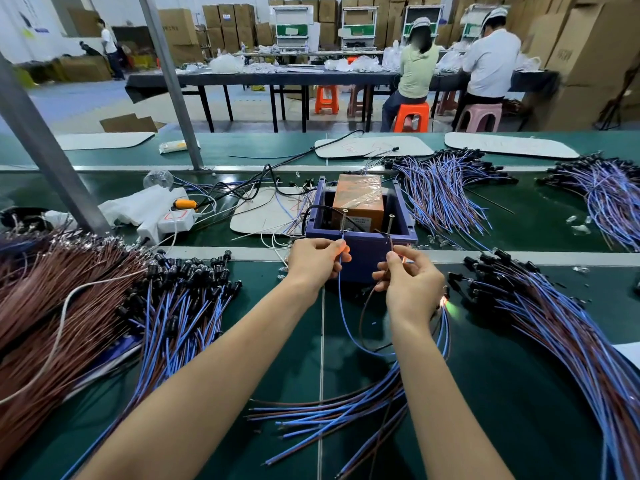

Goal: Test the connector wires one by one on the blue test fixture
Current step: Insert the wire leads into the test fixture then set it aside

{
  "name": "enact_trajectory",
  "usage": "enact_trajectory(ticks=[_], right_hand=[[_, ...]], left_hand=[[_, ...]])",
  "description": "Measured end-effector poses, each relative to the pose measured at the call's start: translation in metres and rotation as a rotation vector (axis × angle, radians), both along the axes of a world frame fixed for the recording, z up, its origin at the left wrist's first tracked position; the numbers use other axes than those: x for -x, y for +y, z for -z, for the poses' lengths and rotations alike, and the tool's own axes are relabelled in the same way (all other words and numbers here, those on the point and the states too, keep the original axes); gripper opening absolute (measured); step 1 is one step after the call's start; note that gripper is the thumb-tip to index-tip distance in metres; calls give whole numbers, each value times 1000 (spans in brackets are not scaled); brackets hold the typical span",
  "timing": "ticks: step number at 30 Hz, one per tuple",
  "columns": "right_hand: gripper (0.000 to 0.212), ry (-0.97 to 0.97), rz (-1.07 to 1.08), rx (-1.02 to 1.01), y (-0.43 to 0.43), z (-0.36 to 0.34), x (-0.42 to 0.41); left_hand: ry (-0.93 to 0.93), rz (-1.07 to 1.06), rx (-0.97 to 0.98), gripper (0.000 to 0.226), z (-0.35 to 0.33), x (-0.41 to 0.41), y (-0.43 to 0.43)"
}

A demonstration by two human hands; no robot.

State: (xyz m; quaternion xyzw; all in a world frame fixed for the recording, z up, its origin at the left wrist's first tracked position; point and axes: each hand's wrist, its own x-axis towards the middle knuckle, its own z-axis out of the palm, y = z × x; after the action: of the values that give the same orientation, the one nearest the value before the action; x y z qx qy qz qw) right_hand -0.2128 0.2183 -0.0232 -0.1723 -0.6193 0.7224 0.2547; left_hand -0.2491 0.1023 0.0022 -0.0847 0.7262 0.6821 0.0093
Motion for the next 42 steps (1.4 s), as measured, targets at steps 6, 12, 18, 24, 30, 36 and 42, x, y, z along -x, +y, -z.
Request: enact_trajectory(ticks=[6, 12, 18, 24, 30, 36, 42], right_hand=[[11, -15, -3, 3, -4, 1, 0], [9, -14, -13, 4, -8, 4, 1], [10, -38, -90, 25, -7, -3, -7], [14, -199, -614, -54, 6, -8, -38], [12, -396, -1132, -439, 25, -8, -55], [19, -534, -1222, -628, 7, 2, -58], [17, -593, -1245, -791, 3, 7, -62]], left_hand=[[12, -16, 1, 22, 2, 1, -2], [20, -31, 0, 24, 0, 4, -1], [31, 54, 21, 22, 0, -3, -4], [-76, 628, 47, 31, -9, -25, -36], [-121, 908, -28, 53, -31, -35, -115], [12, 568, 627, 27, -34, -33, -143], [-46, 699, 1912, 34, 8, -59, -134]])
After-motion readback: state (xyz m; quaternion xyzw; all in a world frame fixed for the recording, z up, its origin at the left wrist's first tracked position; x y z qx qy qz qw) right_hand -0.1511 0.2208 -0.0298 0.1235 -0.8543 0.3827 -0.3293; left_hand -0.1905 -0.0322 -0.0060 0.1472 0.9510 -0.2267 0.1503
